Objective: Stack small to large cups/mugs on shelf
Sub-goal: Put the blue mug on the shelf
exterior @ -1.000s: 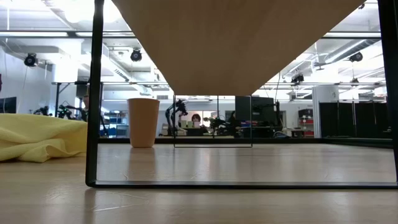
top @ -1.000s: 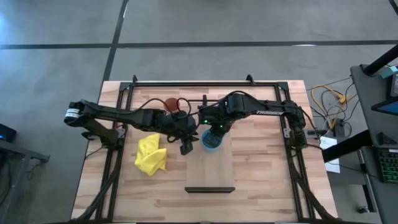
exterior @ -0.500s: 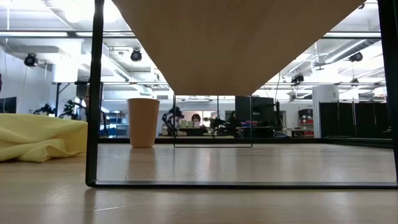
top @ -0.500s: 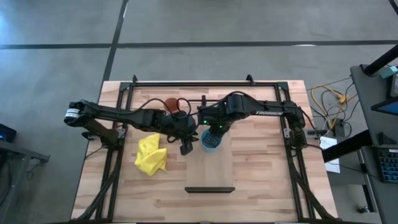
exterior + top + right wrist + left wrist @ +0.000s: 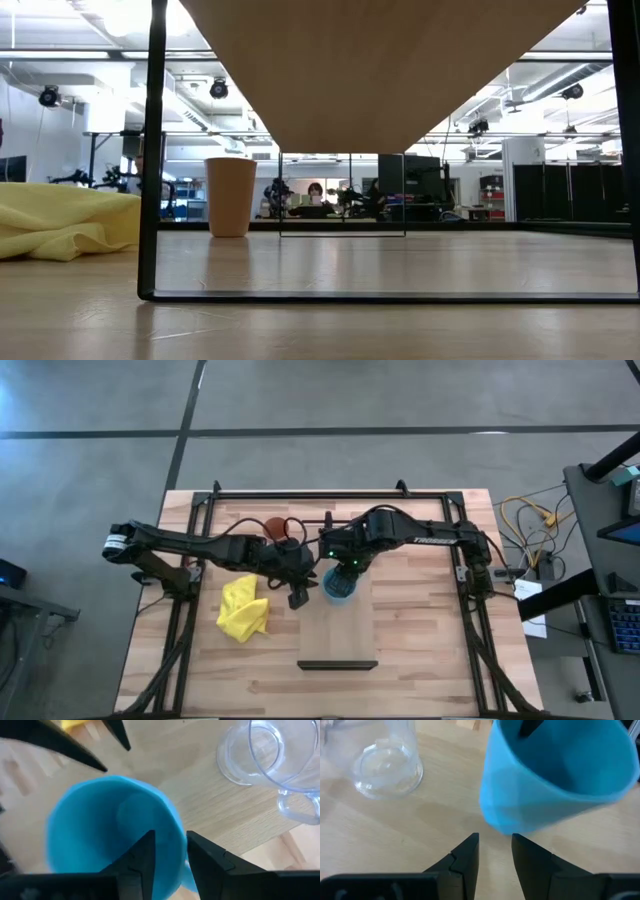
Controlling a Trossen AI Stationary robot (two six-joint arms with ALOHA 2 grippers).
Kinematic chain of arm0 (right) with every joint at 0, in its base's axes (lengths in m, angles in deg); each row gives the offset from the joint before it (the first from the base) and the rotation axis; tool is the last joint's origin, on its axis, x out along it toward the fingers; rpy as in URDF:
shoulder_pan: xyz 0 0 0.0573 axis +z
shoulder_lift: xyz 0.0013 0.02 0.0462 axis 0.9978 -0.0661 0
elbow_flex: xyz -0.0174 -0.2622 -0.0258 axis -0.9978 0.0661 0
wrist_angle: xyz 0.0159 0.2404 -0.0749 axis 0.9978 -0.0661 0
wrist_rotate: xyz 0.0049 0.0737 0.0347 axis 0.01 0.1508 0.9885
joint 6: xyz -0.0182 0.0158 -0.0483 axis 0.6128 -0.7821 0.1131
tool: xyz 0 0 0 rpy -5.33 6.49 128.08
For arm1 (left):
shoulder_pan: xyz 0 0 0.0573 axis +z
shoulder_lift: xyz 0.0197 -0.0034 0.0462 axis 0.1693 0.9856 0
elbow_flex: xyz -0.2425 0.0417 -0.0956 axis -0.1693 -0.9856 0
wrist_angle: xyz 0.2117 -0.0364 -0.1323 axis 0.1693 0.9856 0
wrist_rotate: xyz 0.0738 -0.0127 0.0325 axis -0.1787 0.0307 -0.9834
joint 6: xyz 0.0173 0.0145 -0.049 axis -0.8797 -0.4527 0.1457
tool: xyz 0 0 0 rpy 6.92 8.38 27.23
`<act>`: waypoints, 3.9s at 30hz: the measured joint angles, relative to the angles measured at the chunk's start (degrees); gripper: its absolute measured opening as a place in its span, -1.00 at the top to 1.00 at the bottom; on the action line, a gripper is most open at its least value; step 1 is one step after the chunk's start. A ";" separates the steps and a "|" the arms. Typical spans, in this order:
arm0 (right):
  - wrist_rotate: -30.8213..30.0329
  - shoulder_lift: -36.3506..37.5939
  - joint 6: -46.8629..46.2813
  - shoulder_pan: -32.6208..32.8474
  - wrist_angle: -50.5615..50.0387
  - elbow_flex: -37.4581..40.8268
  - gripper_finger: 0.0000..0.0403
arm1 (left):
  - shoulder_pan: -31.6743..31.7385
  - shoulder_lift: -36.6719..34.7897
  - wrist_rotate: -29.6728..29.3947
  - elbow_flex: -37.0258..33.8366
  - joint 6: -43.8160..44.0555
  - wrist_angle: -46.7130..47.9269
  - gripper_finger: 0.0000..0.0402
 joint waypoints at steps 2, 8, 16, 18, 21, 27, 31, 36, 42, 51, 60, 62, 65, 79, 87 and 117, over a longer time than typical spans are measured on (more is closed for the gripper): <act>0.08 0.43 -0.57 0.00 -0.02 -0.97 0.50 | -0.02 -0.79 0.12 0.01 0.02 1.19 0.49; 0.22 1.54 -0.77 0.13 -0.39 -5.01 0.57 | -0.02 -5.45 0.14 0.02 0.09 3.40 0.49; 3.12 2.53 -1.51 2.52 -1.82 -7.62 0.64 | -0.07 -12.85 -3.32 0.09 0.41 13.13 0.49; 3.12 2.72 -2.54 3.50 -2.36 -7.62 0.63 | -0.02 -14.51 -6.29 0.09 2.04 16.78 0.49; 3.04 2.83 -4.36 5.24 -2.29 -7.59 0.62 | 0.13 -16.20 -11.15 0.09 4.56 21.87 0.49; 0.66 2.92 -6.09 8.43 -2.32 -7.57 0.64 | 0.18 -17.09 -14.01 0.09 4.61 25.26 0.49; -9.75 2.92 -5.91 9.69 -2.32 -7.53 0.66 | 0.31 -16.51 -14.07 0.07 4.59 25.23 0.49; -17.14 2.94 -6.00 9.96 -2.29 -7.27 0.67 | 0.28 -15.95 -12.54 0.07 4.66 25.74 0.49; -16.48 2.97 -7.08 8.30 -2.28 -5.24 0.89 | 0.28 -16.25 -11.60 0.07 7.15 26.92 0.49; -13.98 2.94 -8.71 3.61 -2.36 2.41 0.96 | 0.28 -16.47 -11.32 0.07 7.63 27.17 0.49; -10.80 3.49 -9.75 3.17 -2.33 6.40 0.96 | 0.28 -16.54 -11.32 0.07 7.58 27.12 0.49; -10.52 3.49 -10.49 3.31 -2.37 6.63 0.96 | 0.28 -16.54 -11.32 0.07 7.58 27.12 0.49; -10.45 3.49 -11.56 3.73 -2.37 6.59 0.96 | 0.28 -16.51 -11.32 0.07 7.56 27.10 0.49; -9.29 3.49 -16.69 6.36 -2.35 5.89 0.96 | 0.28 -16.51 -11.34 0.07 7.55 26.98 0.49; -15.26 4.24 -15.90 5.82 -2.32 5.89 0.96 | 0.28 -16.51 -11.36 0.04 7.54 26.72 0.49; -18.86 10.17 -18.04 4.37 -2.30 1.67 0.96 | 3.50 -13.39 -15.60 0.61 -10.53 23.79 0.49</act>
